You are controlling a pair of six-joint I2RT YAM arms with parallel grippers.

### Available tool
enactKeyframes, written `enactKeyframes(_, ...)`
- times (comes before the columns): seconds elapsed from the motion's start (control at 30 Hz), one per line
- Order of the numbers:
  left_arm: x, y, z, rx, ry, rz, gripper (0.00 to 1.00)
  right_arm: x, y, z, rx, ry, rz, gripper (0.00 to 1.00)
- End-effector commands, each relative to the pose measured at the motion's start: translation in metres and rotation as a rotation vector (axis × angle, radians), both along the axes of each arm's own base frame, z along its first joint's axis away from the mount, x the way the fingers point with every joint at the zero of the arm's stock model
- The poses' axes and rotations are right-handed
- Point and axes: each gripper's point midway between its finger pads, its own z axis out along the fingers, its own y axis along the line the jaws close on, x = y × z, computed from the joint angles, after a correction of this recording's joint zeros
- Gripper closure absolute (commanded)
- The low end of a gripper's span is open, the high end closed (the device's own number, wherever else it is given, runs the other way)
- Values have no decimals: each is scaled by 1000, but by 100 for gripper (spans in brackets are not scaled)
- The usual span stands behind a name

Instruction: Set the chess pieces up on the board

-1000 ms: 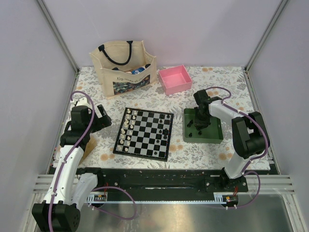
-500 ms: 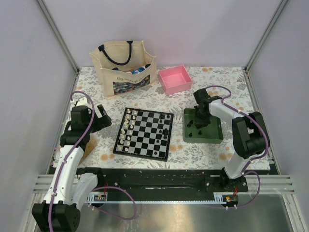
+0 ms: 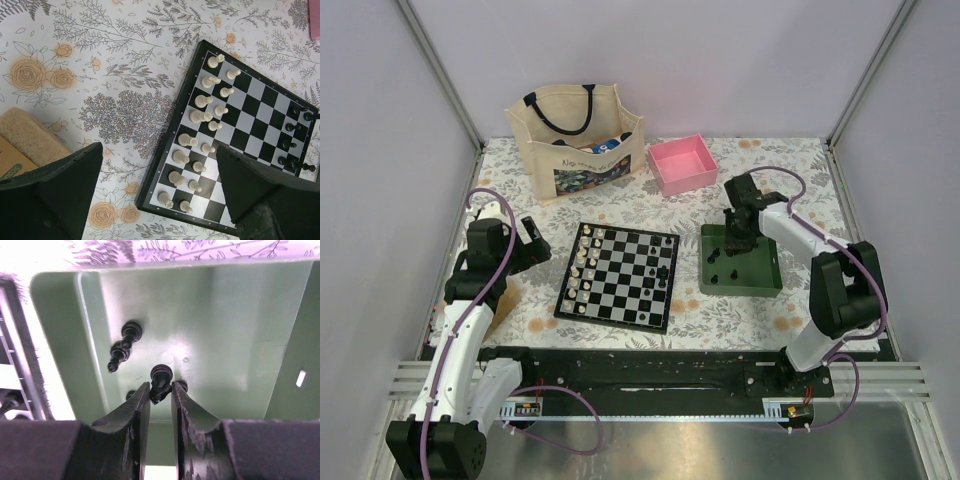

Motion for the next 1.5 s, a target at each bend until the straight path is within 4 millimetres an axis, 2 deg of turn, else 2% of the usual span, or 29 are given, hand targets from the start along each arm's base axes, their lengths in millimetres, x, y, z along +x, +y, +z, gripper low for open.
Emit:
enactKeyframes(0.0,7,0,14,-2,-51,4,1,14,10,49,58,-121,17,82)
enactKeyframes(0.13,8,0,15,-2,-54,4,1,15,22,64,77,-146,34,82)
enactKeyframes(0.23,8,0,14,-2,-53,4,1,16,39,70,89,-154,74,82)
enactKeyframes(0.37,8,0,15,-2,-54,4,1,15,71,77,114,-161,139,82)
enactKeyframes(0.6,7,0,15,-2,-59,4,1,12,129,69,166,-123,239,82)
enactKeyframes(0.73,7,0,16,-2,-62,4,1,12,149,57,168,-94,275,82)
enactKeyframes(1.07,7,0,16,-2,-60,4,1,14,172,35,169,-39,304,82)
enactKeyframes(1.47,7,0,17,-1,-63,5,1,21,180,15,143,-18,303,81)
